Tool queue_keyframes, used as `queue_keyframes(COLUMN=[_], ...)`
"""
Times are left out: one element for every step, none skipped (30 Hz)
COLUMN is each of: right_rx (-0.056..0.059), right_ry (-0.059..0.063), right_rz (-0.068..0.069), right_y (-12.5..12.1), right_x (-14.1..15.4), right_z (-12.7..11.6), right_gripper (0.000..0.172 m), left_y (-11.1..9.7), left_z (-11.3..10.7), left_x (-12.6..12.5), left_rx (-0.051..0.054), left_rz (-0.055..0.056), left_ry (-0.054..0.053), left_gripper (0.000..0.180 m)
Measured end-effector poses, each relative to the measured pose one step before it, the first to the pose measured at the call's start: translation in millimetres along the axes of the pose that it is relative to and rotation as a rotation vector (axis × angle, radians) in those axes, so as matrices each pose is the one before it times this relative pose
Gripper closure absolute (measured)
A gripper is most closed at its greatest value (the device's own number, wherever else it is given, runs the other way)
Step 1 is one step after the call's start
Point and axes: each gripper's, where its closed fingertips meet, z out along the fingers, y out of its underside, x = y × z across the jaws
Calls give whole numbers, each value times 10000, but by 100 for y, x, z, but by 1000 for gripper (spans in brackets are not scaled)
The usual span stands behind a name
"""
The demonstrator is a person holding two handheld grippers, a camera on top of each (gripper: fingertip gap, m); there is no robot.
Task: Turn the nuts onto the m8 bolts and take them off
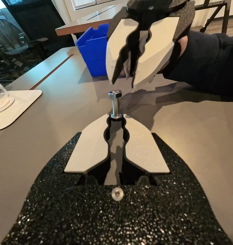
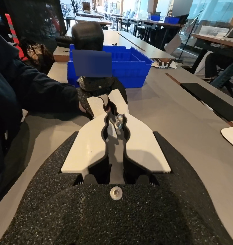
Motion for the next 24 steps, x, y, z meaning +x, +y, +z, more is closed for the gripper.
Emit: queue_keyframes(right_rx=[110, 128, 118, 97, 69, 29, 4, 11, -7, -19, -11, -1, 1, -3, -12, -23, -42, -29, 17, 76, 74, 22, -28, -38], right_ry=[-65, 55, 41, 14, -15, -84, -80, -32, -33, -11, 13, 9, -21, -13, -41, -43, -34, -73, -48, 15, 34, 95, 89, 42], right_rz=[60, 60, 35, 54, 84, 93, 95, 59, 16, -3, -9, -7, -3, 6, 4, 2, -8, -12, 32, 44, 26, 5, -37, -56], right_y=[-113, -142, -119, -74, -15, 46, 80, 49, 59, 53, 25, 13, 11, 6, 28, 14, 37, 14, -46, -102, -91, -1, 58, 74], right_x=[-58, 112, 76, 64, 37, -48, -41, -2, -34, -13, 5, 0, -42, -19, -62, -71, -46, -93, -27, 57, 68, 139, 107, 22], right_z=[-28, -36, -15, -9, 13, 39, 62, 64, 59, 53, 43, 40, 42, 40, 34, 9, -45, -109, -119, -81, -33, 33, 81, 110], right_gripper=[153, 152, 151, 149, 148, 148, 147, 147, 147, 147, 147, 147, 147, 147, 147, 147, 147, 148, 149, 149, 148, 147, 146, 145], left_y=[-114, -115, -141, -152, -153, -127, -75, -38, -31, -12, 0, 0, 18, 16, 13, -1, -5, -16, -3, -1, 1, 4, 16, 10], left_z=[-91, -95, -112, -107, -108, -94, -51, -36, -20, -2, 10, 18, 35, 17, 5, 4, -7, -9, -5, -1, 0, 6, 9, 3], left_x=[-65, -61, -27, 27, -16, -46, -26, -28, -18, 7, 29, 44, 34, 19, 0, -11, -17, -23, -28, -5, 4, -3, 19, -4], left_rx=[99, 107, 122, 135, 134, 106, 69, 39, 24, 11, 5, -6, -16, -11, -5, 1, 8, 9, 8, 4, -1, -5, -9, -9], left_rz=[-69, -64, -51, -39, -49, -59, -55, -38, -16, 1, 8, 10, 13, 14, 8, -4, -13, -15, -20, -13, -2, 6, 11, 8], left_ry=[-3, -4, 20, 52, 13, -7, 19, 11, -7, 7, 9, 19, 16, 1, -6, -4, -2, -7, -7, 6, 2, -1, 1, 0], left_gripper=[166, 166, 166, 166, 166, 166, 166, 166, 166, 166, 166, 166, 166, 166, 166, 166, 166, 166, 166, 166, 166, 166, 166, 166])
